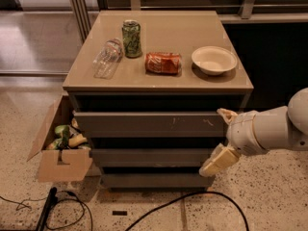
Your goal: Open top drawer
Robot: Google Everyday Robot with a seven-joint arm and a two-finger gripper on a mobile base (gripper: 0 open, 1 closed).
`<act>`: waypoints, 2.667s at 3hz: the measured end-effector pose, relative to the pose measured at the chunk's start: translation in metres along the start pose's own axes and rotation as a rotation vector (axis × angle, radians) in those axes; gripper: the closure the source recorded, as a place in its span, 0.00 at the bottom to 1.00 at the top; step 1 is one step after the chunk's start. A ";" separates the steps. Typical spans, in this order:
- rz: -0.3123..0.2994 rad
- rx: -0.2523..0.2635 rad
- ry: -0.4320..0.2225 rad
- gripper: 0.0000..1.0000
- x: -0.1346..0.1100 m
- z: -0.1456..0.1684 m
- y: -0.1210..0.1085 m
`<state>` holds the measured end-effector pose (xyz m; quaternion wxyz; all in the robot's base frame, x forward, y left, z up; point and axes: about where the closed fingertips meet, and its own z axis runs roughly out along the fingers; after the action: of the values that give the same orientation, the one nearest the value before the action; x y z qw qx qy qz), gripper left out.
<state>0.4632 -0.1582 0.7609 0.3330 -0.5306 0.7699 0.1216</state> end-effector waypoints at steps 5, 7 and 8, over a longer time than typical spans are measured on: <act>0.023 0.106 -0.024 0.00 0.010 0.094 -0.077; 0.022 0.133 -0.039 0.00 0.015 0.107 -0.086; 0.019 0.144 -0.048 0.00 0.016 0.112 -0.088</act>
Offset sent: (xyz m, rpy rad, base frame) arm 0.0813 0.0252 -0.0368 0.0205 -0.1089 -0.0457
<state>0.5818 -0.1457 0.6814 0.3874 -0.4950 0.7735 0.0816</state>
